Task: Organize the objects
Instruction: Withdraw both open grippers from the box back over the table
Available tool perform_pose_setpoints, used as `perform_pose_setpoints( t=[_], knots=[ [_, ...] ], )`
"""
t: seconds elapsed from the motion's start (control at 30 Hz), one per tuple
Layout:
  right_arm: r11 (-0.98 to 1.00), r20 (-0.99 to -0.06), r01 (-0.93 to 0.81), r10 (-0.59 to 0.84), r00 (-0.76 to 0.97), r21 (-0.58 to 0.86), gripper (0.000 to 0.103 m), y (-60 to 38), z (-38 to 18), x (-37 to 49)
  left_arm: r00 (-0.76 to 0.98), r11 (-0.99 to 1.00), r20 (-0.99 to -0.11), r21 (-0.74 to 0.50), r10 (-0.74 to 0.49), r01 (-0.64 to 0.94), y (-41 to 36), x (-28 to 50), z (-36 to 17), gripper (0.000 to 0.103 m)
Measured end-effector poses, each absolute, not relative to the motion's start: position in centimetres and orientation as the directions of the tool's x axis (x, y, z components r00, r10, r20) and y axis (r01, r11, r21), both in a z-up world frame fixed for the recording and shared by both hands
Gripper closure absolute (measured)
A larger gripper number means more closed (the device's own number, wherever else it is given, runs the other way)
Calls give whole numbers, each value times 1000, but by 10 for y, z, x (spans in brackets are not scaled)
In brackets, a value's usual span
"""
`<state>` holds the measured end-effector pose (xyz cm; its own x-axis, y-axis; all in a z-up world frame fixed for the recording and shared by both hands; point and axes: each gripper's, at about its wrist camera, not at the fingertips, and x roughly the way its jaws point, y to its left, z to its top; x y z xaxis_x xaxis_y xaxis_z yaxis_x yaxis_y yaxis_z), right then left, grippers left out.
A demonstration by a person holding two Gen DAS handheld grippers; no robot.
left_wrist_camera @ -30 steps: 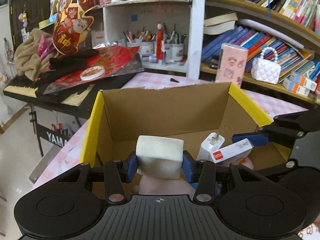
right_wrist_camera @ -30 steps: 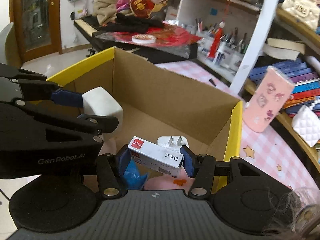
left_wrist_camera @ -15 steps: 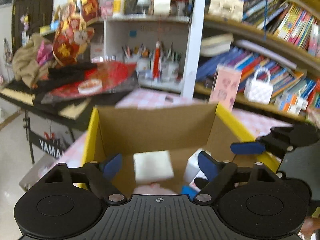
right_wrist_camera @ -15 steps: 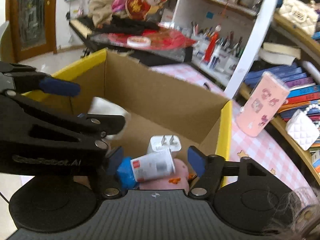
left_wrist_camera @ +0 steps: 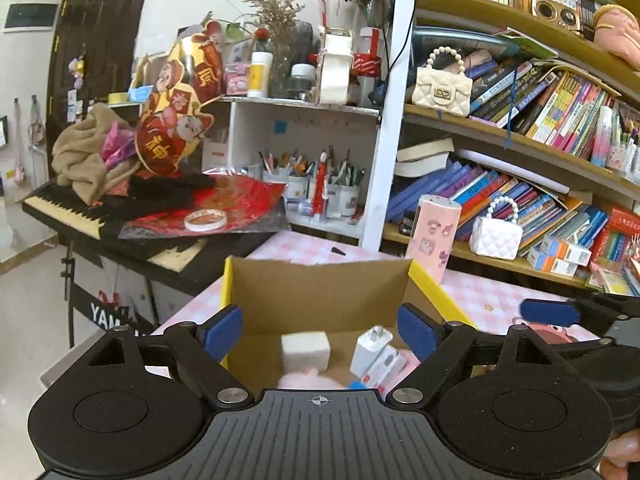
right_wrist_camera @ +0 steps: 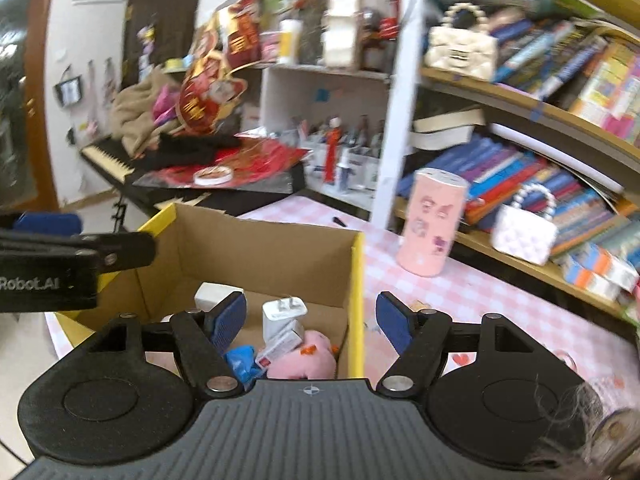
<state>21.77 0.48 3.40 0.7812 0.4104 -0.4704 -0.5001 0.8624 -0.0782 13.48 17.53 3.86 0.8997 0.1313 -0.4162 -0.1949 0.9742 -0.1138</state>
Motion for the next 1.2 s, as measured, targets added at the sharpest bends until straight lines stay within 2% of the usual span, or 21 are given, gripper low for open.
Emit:
perform_pose_setpoints(
  t=[0.27, 0.77, 1.2],
  knots=[
    [908, -512, -417, 340, 789, -39, 33, -9, 18, 165, 866, 976, -489, -113, 109, -187, 171, 92, 18, 16],
    [938, -643, -342, 222, 734, -67, 33, -20, -33, 68, 781, 986, -620, -74, 71, -148, 147, 24, -23, 16],
    [976, -668, -212, 120, 735, -58, 30, -50, -41, 34, 762, 998, -647, -62, -17, -30, 115, 2, -31, 11]
  ],
)
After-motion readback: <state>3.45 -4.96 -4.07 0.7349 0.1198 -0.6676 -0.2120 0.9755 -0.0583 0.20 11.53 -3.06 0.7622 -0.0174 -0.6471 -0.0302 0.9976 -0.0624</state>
